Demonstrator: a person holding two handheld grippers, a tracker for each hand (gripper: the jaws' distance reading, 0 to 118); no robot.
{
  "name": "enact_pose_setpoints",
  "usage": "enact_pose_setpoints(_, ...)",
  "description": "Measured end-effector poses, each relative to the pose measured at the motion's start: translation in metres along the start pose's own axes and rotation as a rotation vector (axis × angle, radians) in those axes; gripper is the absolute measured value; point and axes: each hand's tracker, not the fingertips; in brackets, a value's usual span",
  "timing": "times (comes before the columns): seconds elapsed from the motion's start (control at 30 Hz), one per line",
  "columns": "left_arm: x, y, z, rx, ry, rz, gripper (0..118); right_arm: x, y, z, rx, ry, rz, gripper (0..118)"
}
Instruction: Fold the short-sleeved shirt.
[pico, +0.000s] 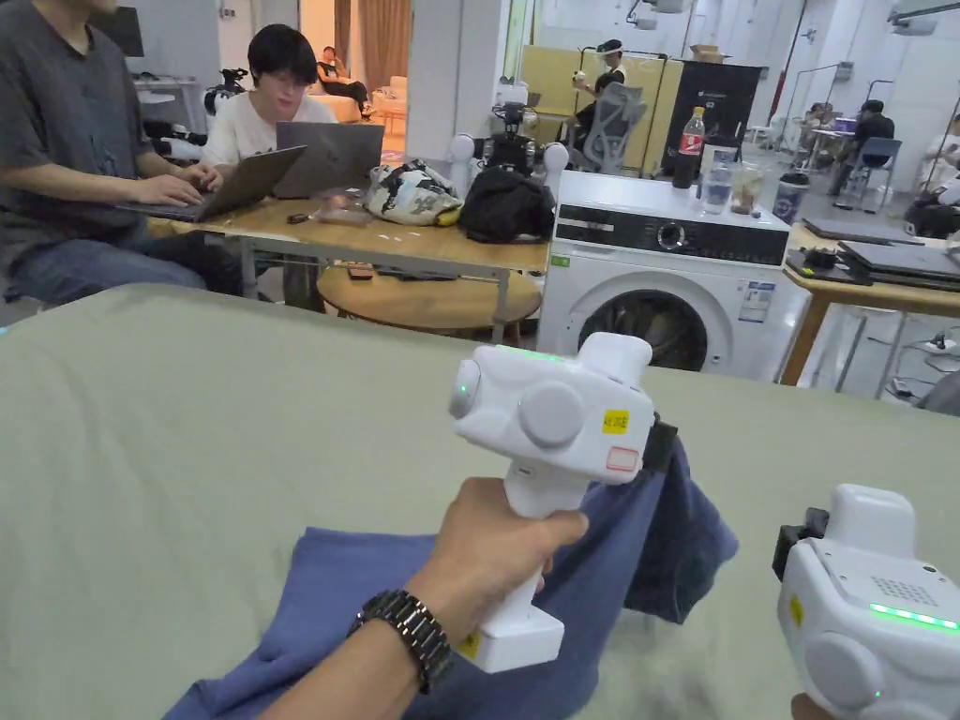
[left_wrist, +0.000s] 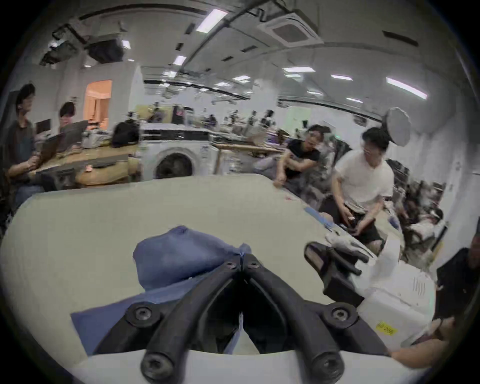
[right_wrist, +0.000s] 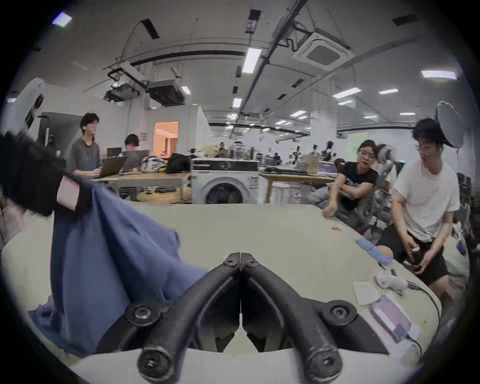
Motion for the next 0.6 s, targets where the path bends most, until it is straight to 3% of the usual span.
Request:
enact_pose_setpoints(0.2, 0.029, -0.069, -0.051, -0.16, -0.11, 0.007, 0, 0.04, -0.017, 0.004, -0.033, -0.063, -0.001, 0)
enact_pose_setpoints(0.37, 0.021, -0.099, -0.057, -0.227, -0.128, 0.051, 6, 0.043, -0.03, 0.001, -0.066, -0.064, 0.002, 0)
enact_pose_setpoints(0.43, 0.011, -0.101, -0.044, -0.227, -0.137, 0.075, 37, 0.04, -0.032, -0.004, -0.073, -0.051, 0.003, 0)
enact_pose_setpoints(0.53, -0.005, -0.099, -0.008, -0.119, -0.068, 0.102, 50, 0.029, -0.031, -0.003, -0.066, -0.022, 0.007, 0)
enact_pose_setpoints(0.6, -0.019, -0.099, 0.02, -0.038, 0.013, 0.115, 49, 0.02, -0.029, -0.007, -0.054, 0.005, 0.006, 0)
